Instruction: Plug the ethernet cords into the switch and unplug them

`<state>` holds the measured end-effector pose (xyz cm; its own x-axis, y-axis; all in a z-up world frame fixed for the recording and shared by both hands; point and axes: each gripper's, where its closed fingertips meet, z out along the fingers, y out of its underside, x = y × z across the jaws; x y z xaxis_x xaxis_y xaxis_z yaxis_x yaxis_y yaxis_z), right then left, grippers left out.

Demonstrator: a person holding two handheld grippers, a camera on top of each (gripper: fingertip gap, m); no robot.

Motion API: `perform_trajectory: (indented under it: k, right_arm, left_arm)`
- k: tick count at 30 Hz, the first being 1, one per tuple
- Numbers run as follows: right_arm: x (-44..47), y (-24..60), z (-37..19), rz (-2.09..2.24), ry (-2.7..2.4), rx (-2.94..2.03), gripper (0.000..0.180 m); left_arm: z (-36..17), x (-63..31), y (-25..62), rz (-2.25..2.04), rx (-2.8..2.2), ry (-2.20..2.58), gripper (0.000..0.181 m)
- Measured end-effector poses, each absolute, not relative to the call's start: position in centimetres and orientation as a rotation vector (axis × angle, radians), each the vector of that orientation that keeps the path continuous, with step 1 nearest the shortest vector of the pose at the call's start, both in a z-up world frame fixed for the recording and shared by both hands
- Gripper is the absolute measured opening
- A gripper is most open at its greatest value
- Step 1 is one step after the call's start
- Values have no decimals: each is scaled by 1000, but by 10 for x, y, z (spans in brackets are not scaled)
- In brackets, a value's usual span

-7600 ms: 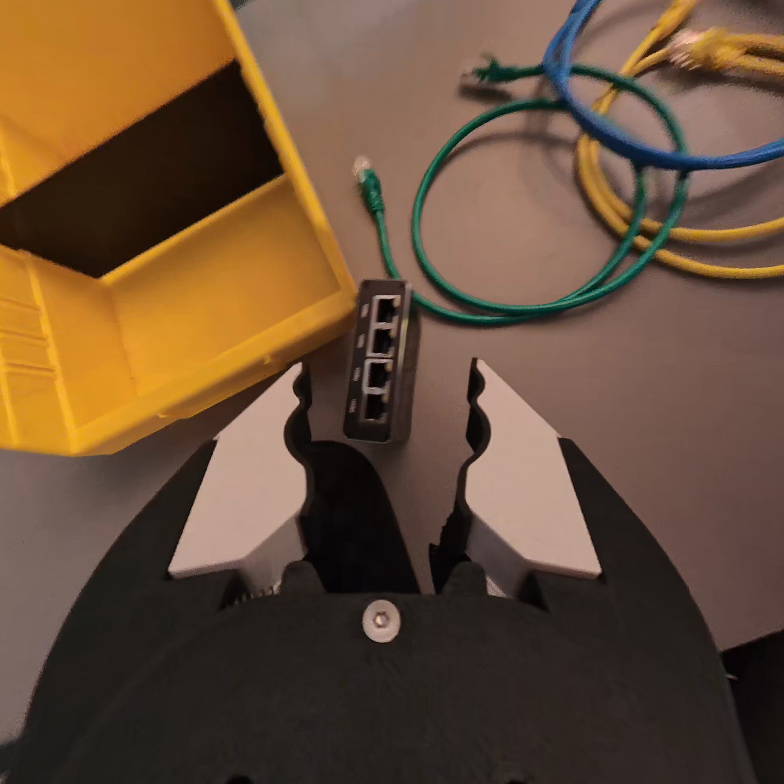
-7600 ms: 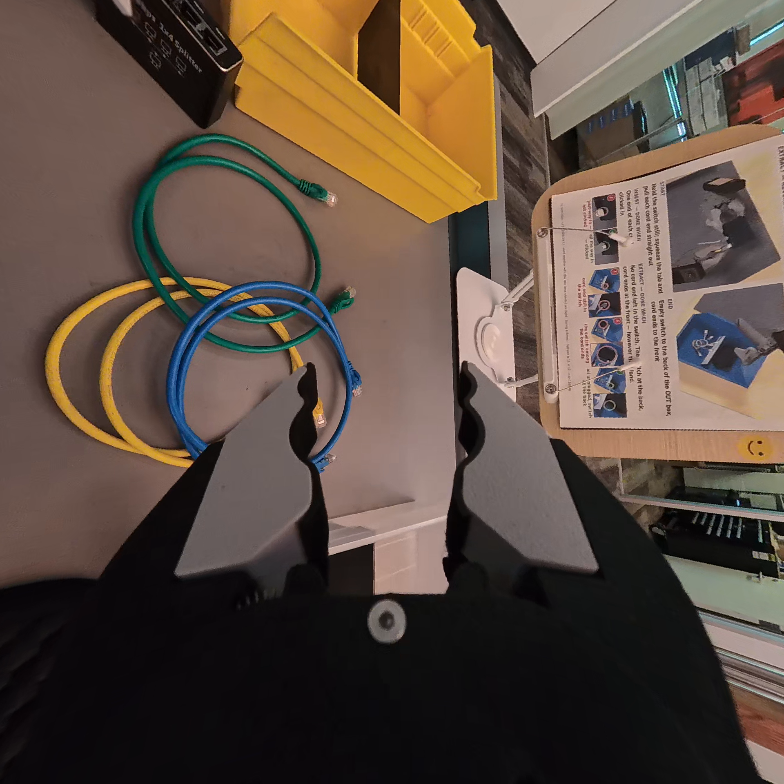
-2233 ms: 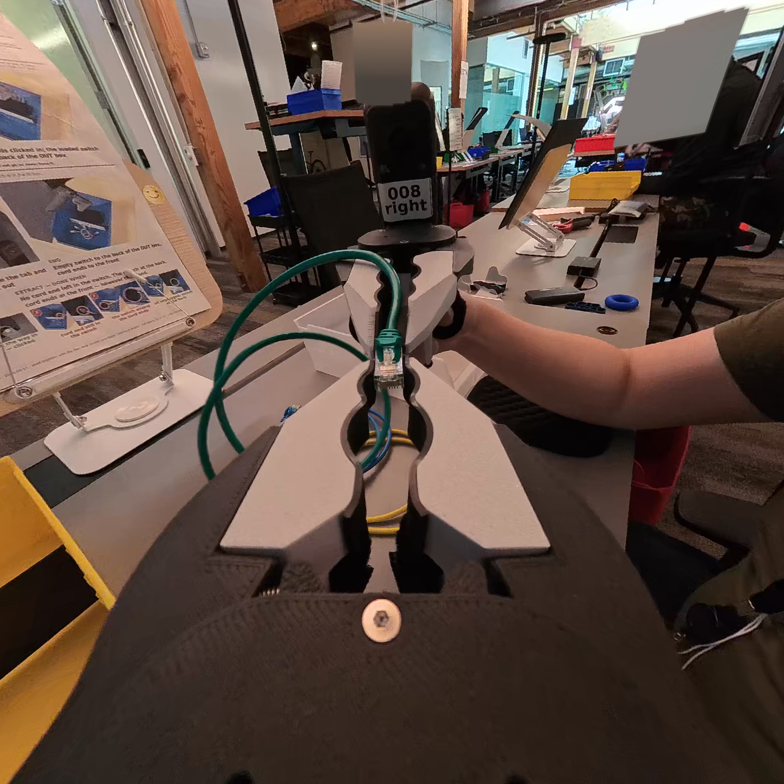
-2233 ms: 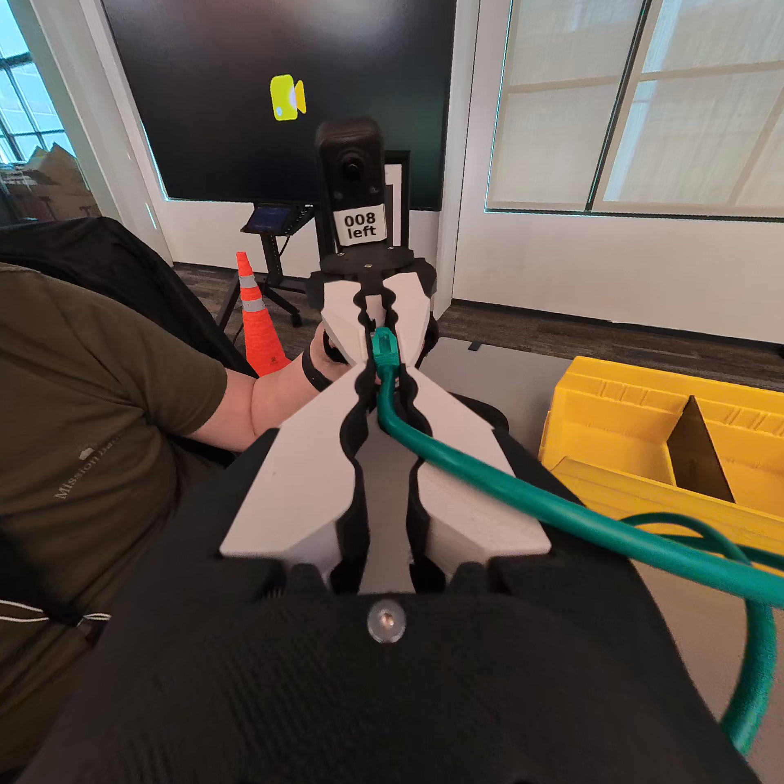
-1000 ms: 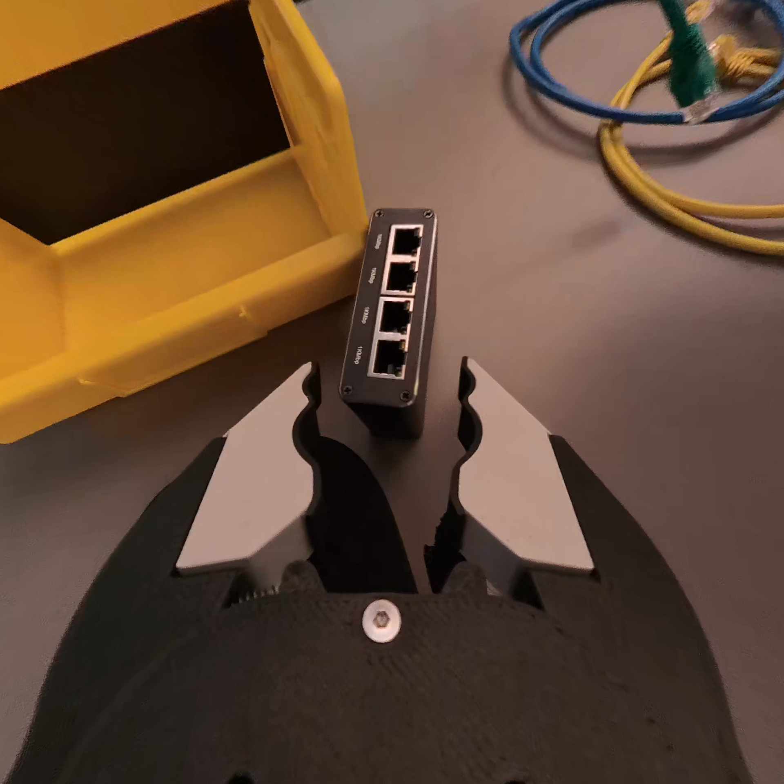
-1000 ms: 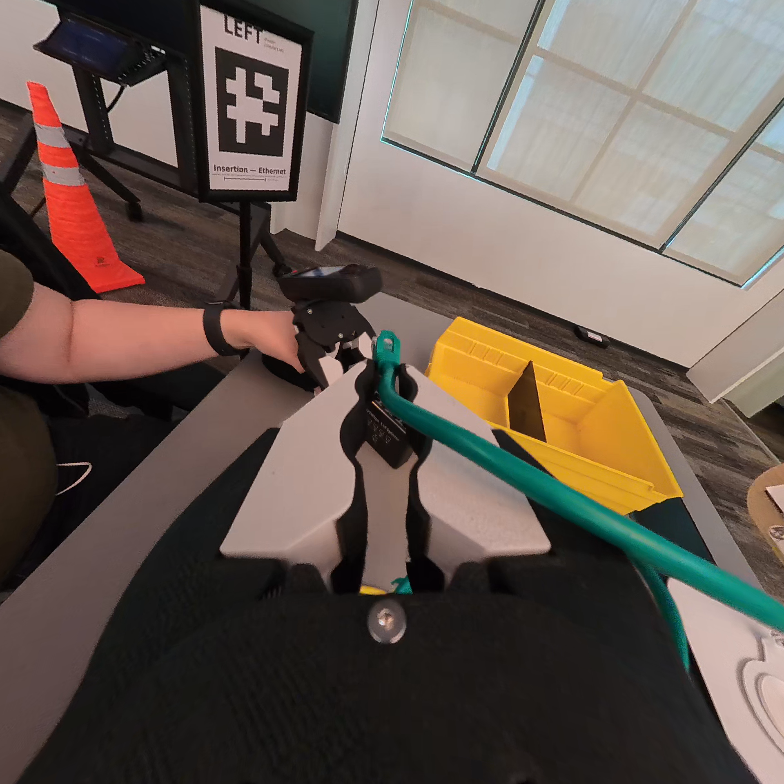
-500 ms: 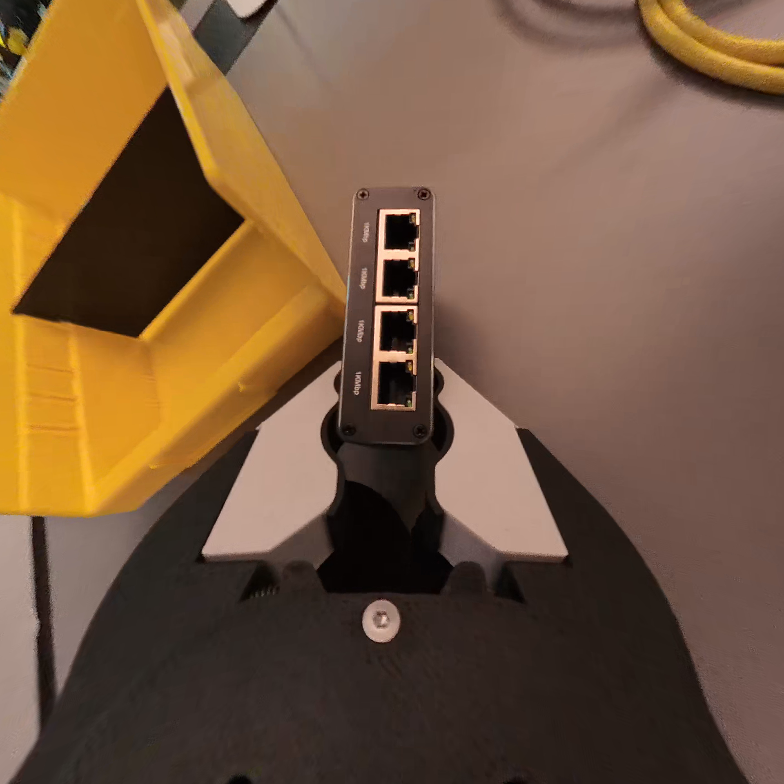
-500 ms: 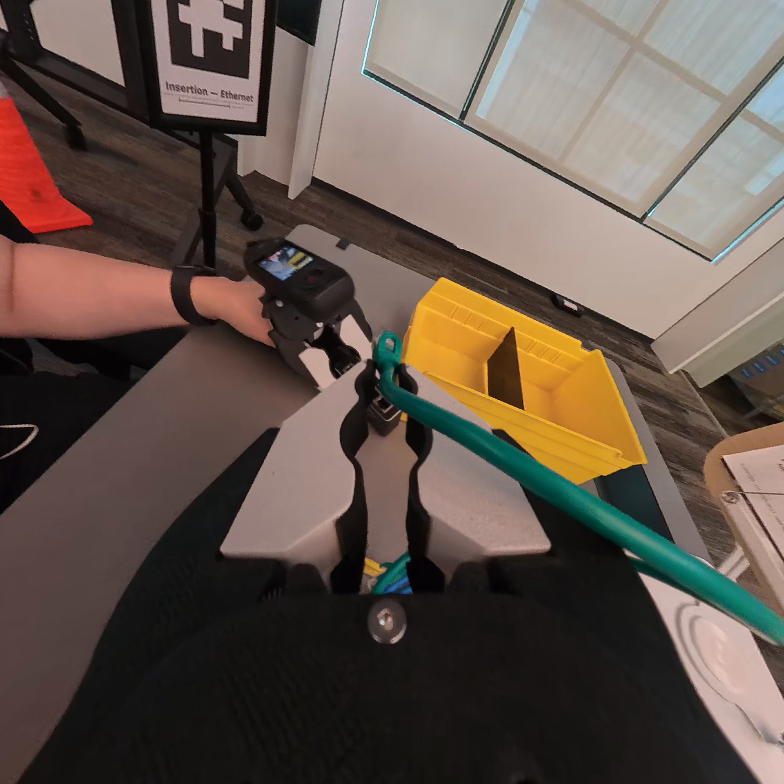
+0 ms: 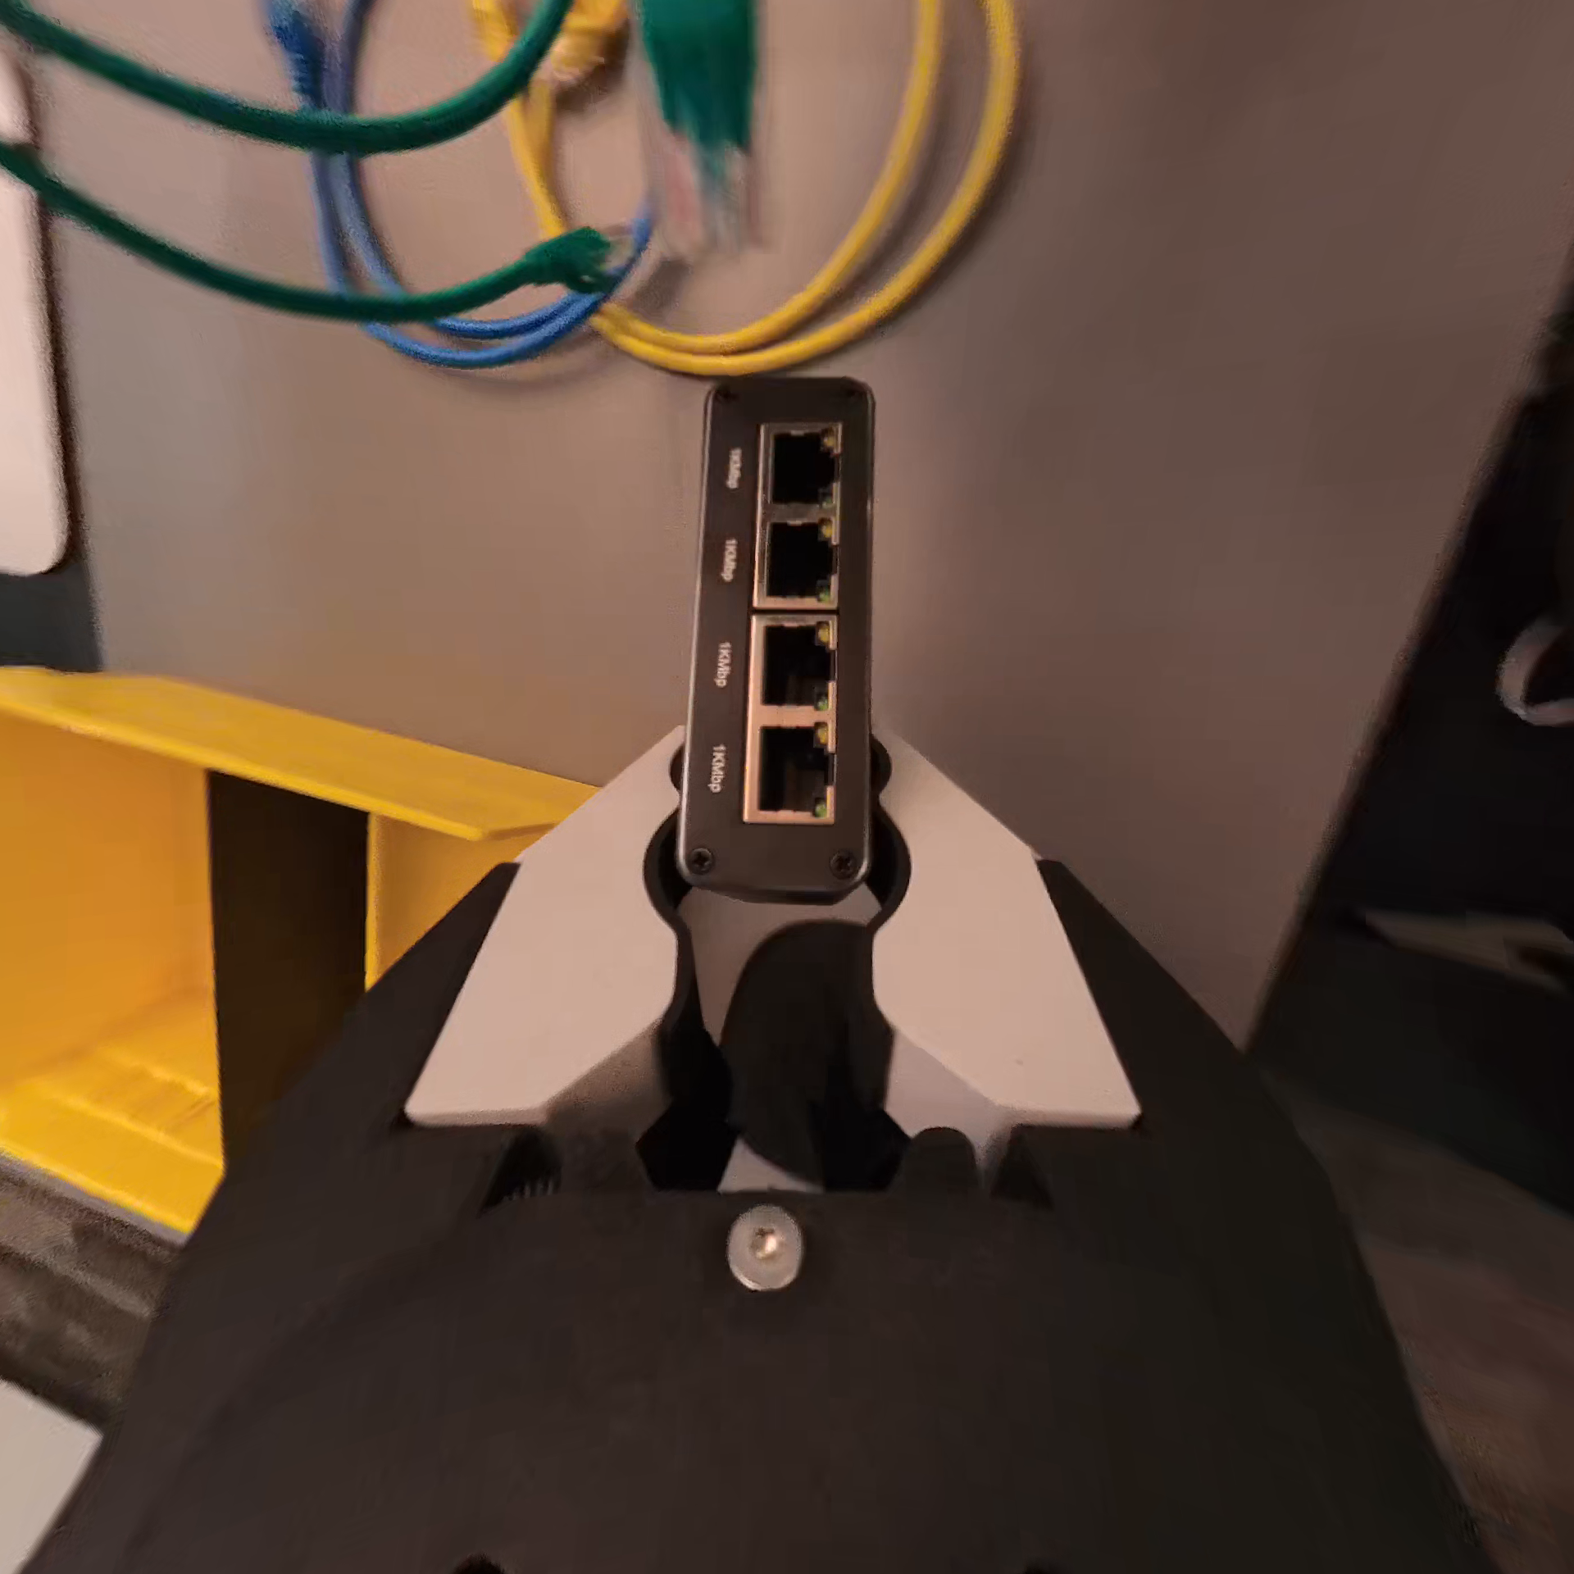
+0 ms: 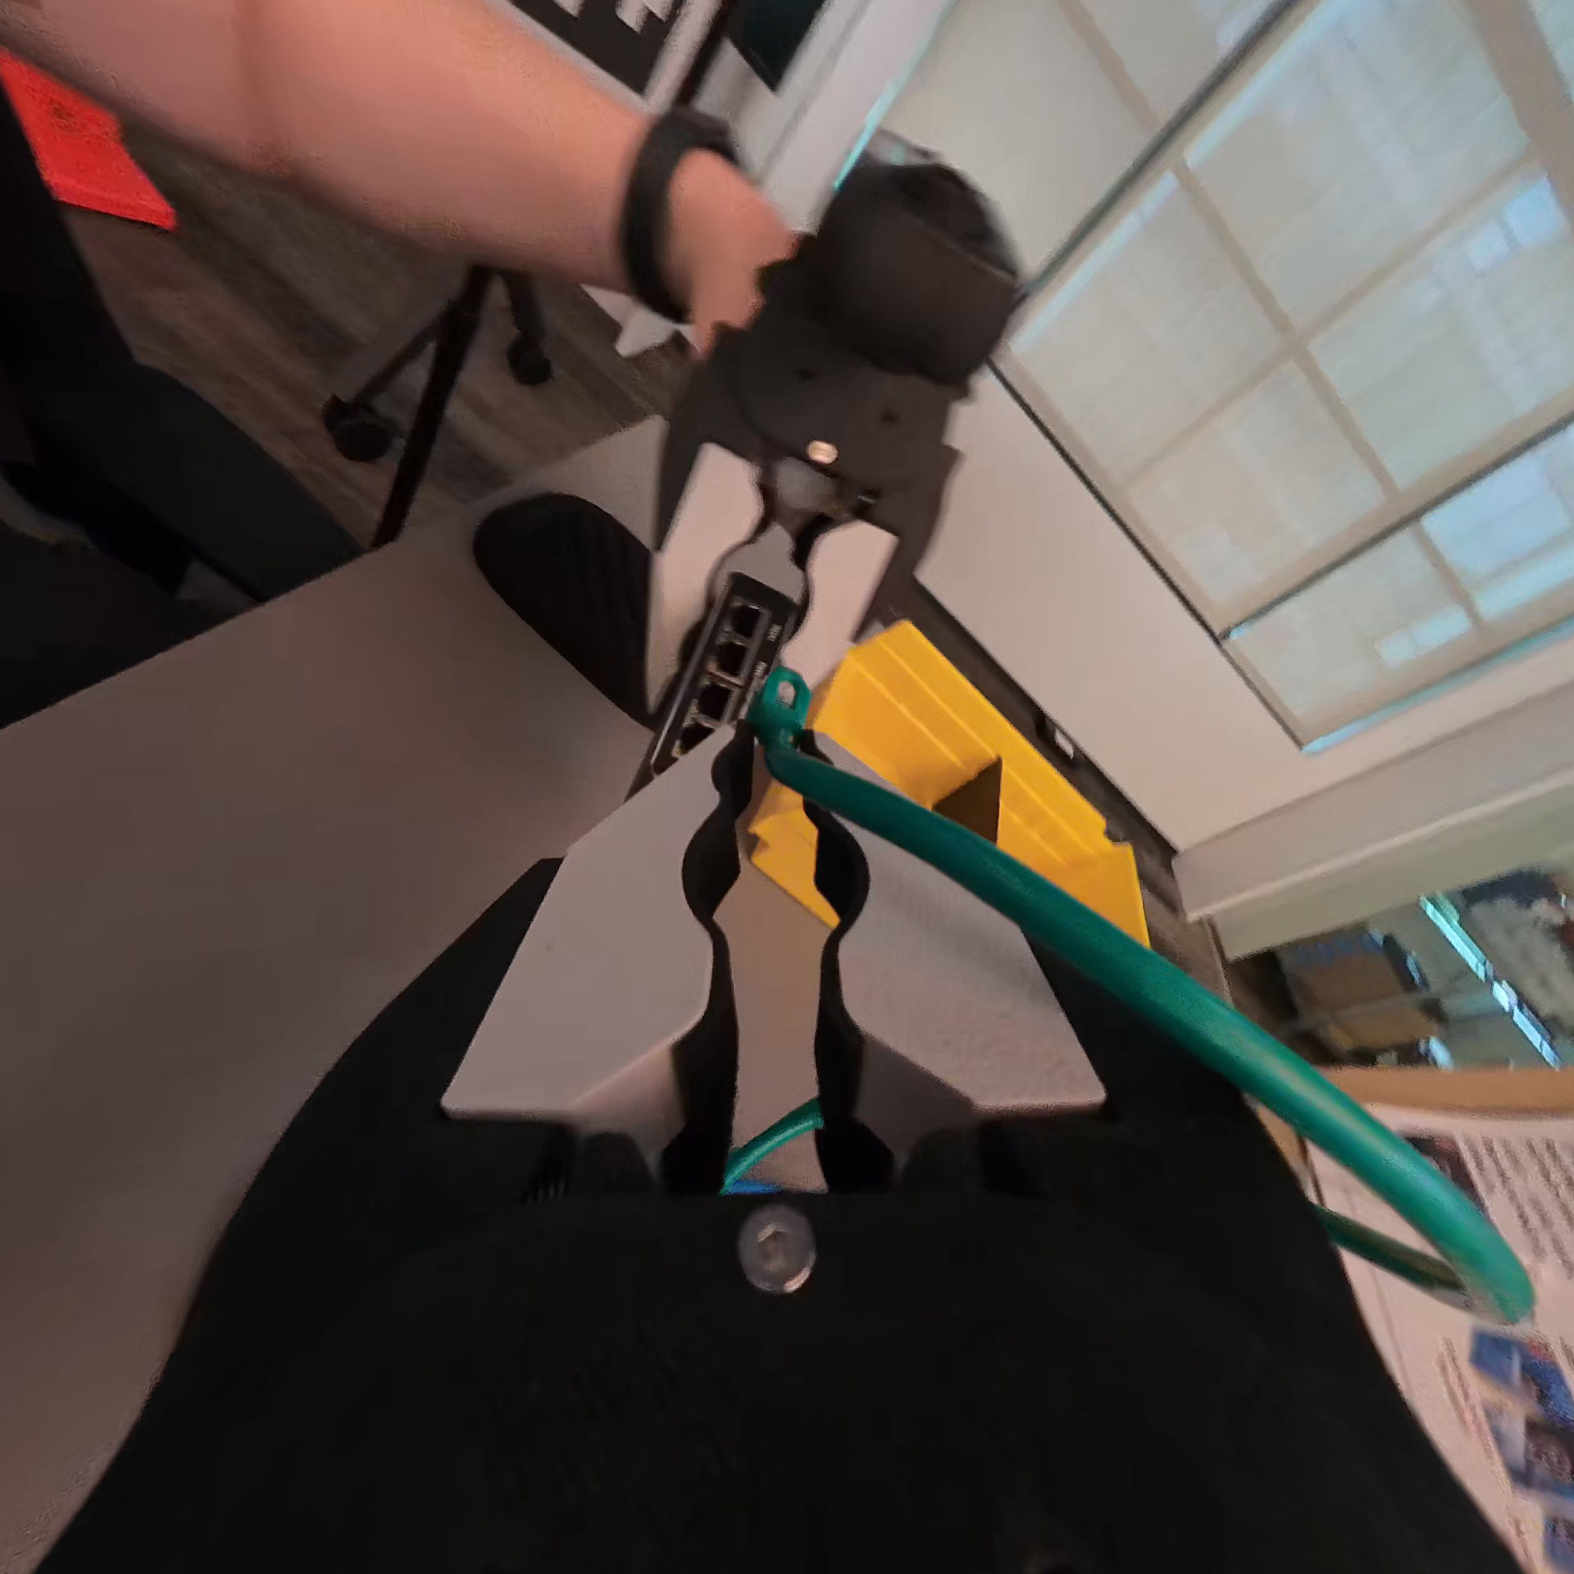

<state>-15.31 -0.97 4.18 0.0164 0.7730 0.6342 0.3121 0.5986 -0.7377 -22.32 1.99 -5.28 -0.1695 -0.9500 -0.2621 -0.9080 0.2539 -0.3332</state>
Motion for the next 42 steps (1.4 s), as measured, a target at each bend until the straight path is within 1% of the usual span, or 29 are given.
perform_trajectory:
  k: [1,5,10,19,25,31,34,36,42]
  right_arm:
    - [-155,-17,41,464,-1593,-892,10]
    - [-166,-37,34,440,-1682,-791,10]
    - [-172,-54,34,445,-1725,-731,10]
    - [-175,-73,40,370,-1760,-593,10]
    - [-181,-94,45,341,-1790,-504,10]
    - [-174,-87,53,305,-1761,-535,10]
    - [-158,-76,49,303,-1795,-630,10]
    - [-145,-77,47,333,-1841,-698,10]
    - [-112,-99,41,374,-1980,-811,10]
  left_arm:
    - [-47,-225,14,-163,-1695,2203,33]
    - [-26,-229,-21,-328,-1742,2491,34]
    - [-19,-241,-41,-226,-1781,2741,33]
    - [-4,-238,-58,-230,-1751,2898,33]
    - [11,-233,-86,-401,-1764,3003,33]
    - [19,-229,-85,-514,-1854,2951,33]
    - [9,-225,-78,-536,-1848,2904,33]
    - [-8,-223,-68,-495,-1852,2868,33]
    - [-77,-230,-11,18,-1845,2824,33]
